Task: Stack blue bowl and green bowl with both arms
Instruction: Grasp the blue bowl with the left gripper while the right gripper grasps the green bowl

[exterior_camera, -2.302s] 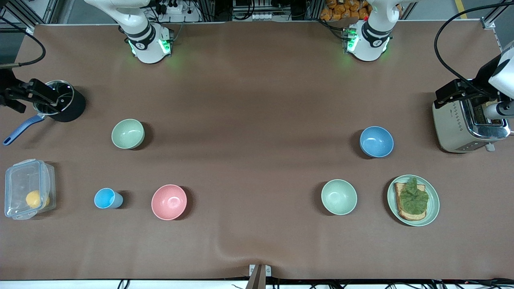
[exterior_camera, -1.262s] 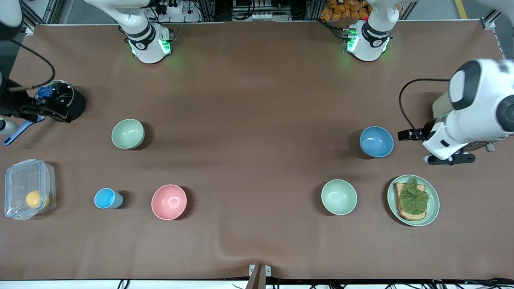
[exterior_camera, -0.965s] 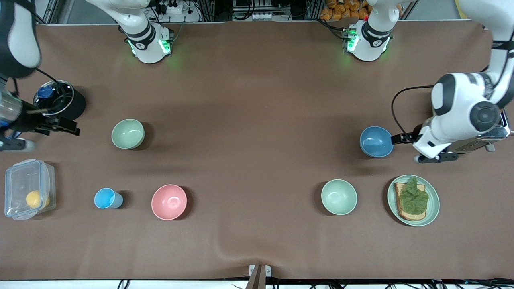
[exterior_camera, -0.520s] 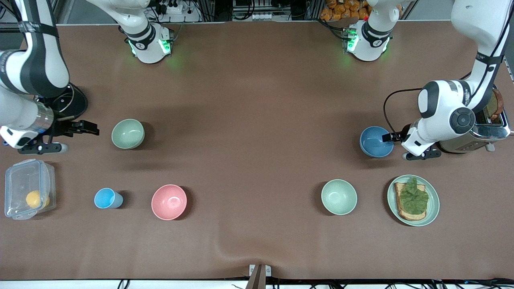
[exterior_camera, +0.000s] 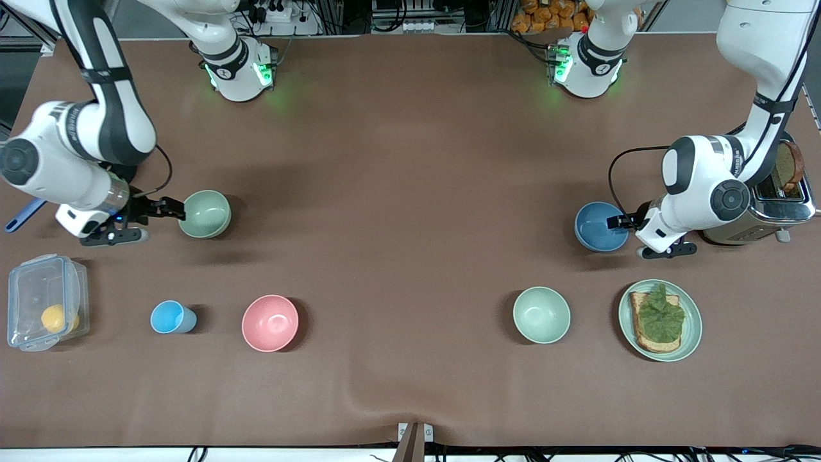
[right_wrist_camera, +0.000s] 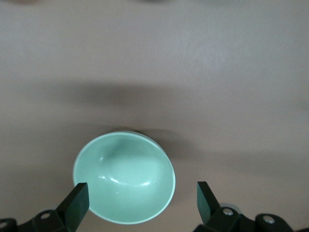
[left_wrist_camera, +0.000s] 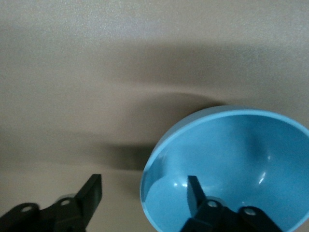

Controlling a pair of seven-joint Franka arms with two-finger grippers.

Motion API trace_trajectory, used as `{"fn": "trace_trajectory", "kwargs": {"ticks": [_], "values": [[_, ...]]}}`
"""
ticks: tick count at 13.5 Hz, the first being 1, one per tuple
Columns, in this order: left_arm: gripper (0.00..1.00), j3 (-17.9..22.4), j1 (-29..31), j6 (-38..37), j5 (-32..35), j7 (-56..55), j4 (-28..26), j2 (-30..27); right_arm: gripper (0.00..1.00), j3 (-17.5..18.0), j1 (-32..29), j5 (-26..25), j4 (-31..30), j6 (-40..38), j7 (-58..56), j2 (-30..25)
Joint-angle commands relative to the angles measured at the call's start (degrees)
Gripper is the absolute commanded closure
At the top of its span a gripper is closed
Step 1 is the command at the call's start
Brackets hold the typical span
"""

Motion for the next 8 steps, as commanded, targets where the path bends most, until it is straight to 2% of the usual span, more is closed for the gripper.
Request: {"fn": "trace_trajectory", "kwargs": {"ticks": [1,2,4,8], "values": [[0.40,-0.29,0.12,0.20,0.97,0.30,1.01,1.00,0.08,0.93,-5.65,0.26,-0.52,4.48,-7.29,4.54],[0.57,-0.37,0.04,0.20,0.97,0.04,1.10,1.00,0.12,1.02,-7.32,0.70,-0.52,6.41,-10.72,6.22],[1.00,-0.37,-0.05,0.11,0.88,-0.84,1.19,0.91,0.20,1.02,-7.25,2.97,-0.78,6.79,-11.98,6.94],[1.00,-0.46,0.04,-0.77,0.79,-0.40,3.81,-0.23,0.25,1.11,-6.37,7.12,-2.19,7.40,-11.98,7.11]]}}
